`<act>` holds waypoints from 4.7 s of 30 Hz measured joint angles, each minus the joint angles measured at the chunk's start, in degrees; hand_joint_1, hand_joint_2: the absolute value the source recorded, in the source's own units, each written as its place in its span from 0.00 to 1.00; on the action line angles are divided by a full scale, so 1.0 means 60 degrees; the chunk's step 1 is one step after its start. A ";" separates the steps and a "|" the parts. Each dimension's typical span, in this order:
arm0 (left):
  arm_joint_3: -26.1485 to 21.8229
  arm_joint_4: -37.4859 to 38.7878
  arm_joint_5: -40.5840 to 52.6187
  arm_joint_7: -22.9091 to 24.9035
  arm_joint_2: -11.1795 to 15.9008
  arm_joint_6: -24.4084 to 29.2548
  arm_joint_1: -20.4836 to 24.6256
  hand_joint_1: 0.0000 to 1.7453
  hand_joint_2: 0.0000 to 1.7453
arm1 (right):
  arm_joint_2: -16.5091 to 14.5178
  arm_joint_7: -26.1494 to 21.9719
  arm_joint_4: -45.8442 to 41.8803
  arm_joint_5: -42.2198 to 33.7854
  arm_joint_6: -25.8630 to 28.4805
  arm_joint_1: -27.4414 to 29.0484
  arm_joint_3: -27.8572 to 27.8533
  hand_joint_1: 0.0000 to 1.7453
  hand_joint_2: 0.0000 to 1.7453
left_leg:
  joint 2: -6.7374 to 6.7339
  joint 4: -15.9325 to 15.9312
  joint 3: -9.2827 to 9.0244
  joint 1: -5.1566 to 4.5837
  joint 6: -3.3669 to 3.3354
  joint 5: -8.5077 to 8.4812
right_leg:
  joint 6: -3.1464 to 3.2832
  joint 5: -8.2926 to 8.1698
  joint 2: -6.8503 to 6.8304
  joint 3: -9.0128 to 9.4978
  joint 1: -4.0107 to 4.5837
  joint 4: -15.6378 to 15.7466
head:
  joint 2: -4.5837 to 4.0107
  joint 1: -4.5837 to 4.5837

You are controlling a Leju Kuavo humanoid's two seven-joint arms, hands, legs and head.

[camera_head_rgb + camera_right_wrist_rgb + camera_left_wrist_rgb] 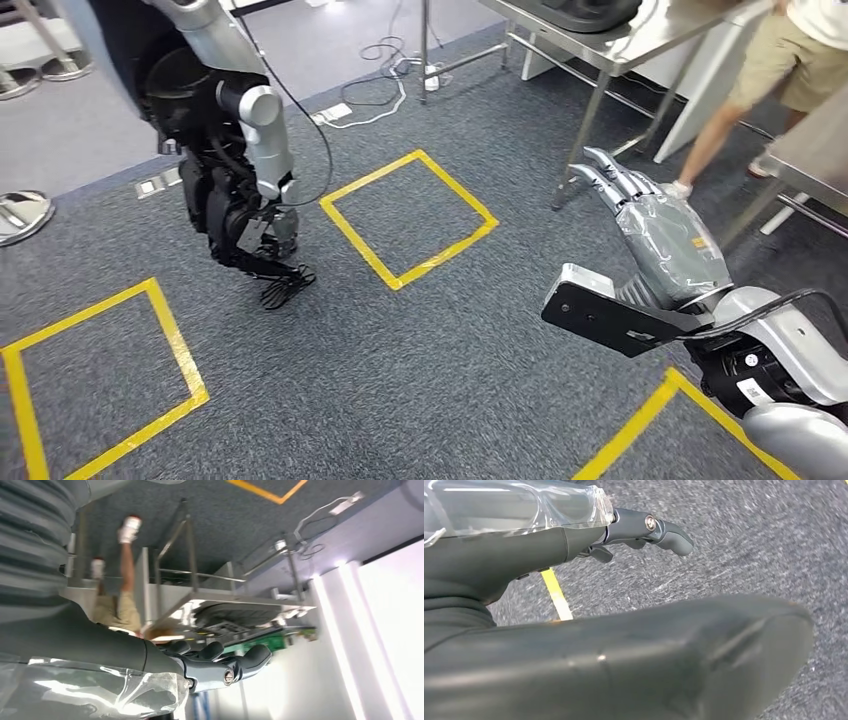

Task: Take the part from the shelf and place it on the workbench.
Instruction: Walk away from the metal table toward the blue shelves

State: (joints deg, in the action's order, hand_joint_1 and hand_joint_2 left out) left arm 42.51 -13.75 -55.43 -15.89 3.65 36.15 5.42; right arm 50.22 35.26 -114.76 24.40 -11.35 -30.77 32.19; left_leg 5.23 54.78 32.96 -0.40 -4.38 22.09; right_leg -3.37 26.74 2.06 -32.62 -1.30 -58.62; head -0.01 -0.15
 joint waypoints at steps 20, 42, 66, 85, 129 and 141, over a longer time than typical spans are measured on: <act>0.0030 0.0004 0.0025 -0.0019 -0.0031 0.0000 -0.0031 0.00 0.00 | -0.0131 0.0004 -0.0236 -0.0316 -0.0290 -0.0366 0.0422 0.00 1.00 | -0.1109 0.0007 0.0041 0.0033 0.0206 0.0107 | -0.0006 0.0051 -0.1282 0.0593 0.0077 0.0725 | -0.0001 0.0057; 0.0102 0.0004 -0.0009 -0.0025 -0.0053 -0.0005 -0.0035 0.00 0.00 | -0.0246 0.0004 -0.0403 -0.0826 -0.0670 -0.0855 0.1284 0.00 1.00 | -0.0726 0.2994 0.1493 0.0080 0.0506 0.1344 | 0.0439 -0.0172 -0.0727 0.0353 0.0115 0.0685 | -0.0001 0.0076; 0.0120 0.0013 -0.0075 0.0008 -0.0055 -0.0067 -0.0023 0.00 0.00 | -0.0684 -0.0006 -0.0532 -0.0873 -0.0764 -0.1471 0.2170 0.00 1.00 | 0.0275 0.0010 0.0055 0.0142 0.0400 0.0107 | 0.0176 -0.0175 0.0138 0.0317 -0.0052 0.0623 | 0.0001 0.0030; 0.0157 0.0022 -0.0205 0.0182 -0.0016 -0.0187 0.0032 0.00 0.00 | -0.1534 -0.0051 -0.0609 -0.0825 -0.0933 -0.2445 0.3091 0.00 1.00 | -0.0809 -0.0047 -0.0066 0.0064 0.0043 0.0135 | 0.0007 0.0986 -0.0531 -0.0321 0.0082 -0.1179 | 0.0000 0.0028; 0.0177 0.0033 -0.0096 -0.0002 -0.0049 -0.0298 -0.0052 0.00 0.00 | -0.3188 -0.0186 -0.0827 -0.1190 -0.0523 -0.3627 0.4351 0.00 1.00 | -0.0243 0.0485 0.0157 0.0258 0.0685 0.0548 | 0.0372 -0.0282 -0.0191 0.0323 0.0008 0.0728 | -0.0002 0.0016; 0.0301 0.0033 -0.0032 0.0176 -0.0120 -0.0299 0.0014 0.00 0.00 | -0.3865 -0.0351 -0.0758 -0.1138 -0.0707 -0.4035 0.4836 0.00 1.00 | -0.1277 -0.0074 -0.0094 0.0154 0.0527 0.0211 | 0.0185 -0.0112 -0.1251 0.0466 0.0169 0.0728 | -0.0002 0.0030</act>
State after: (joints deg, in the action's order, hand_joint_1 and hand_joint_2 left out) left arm 44.31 -13.55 -55.63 -14.84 2.93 34.36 5.50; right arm 27.03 33.15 -119.31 17.57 -15.59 -54.98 61.21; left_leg -2.44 54.33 32.39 0.52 -1.22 23.36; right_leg -2.26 26.06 -5.45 -29.82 -0.28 -54.26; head -0.02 0.03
